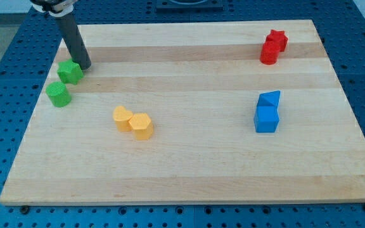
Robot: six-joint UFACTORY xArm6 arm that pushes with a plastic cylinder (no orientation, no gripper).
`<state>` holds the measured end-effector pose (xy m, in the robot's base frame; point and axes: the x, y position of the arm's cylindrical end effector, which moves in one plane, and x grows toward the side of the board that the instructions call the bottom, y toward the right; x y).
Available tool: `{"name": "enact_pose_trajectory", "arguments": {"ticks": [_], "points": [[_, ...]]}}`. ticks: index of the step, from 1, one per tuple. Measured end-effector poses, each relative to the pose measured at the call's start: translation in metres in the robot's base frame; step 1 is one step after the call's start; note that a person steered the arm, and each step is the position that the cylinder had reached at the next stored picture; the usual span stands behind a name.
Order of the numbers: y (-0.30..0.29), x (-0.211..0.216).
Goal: Nudge green star down a bit
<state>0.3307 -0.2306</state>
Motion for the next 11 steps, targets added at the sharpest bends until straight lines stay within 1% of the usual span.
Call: {"name": "enact_pose_trajectory", "arguments": {"ticks": [1,2,3,4,6,9,11], "points": [[-0.002,-0.005],[-0.012,-0.018],[-0.045,-0.020],[-0.063,-0.020],[-0.044,-0.009],[-0.040,-0.005],[-0.011,-0.004]]}}
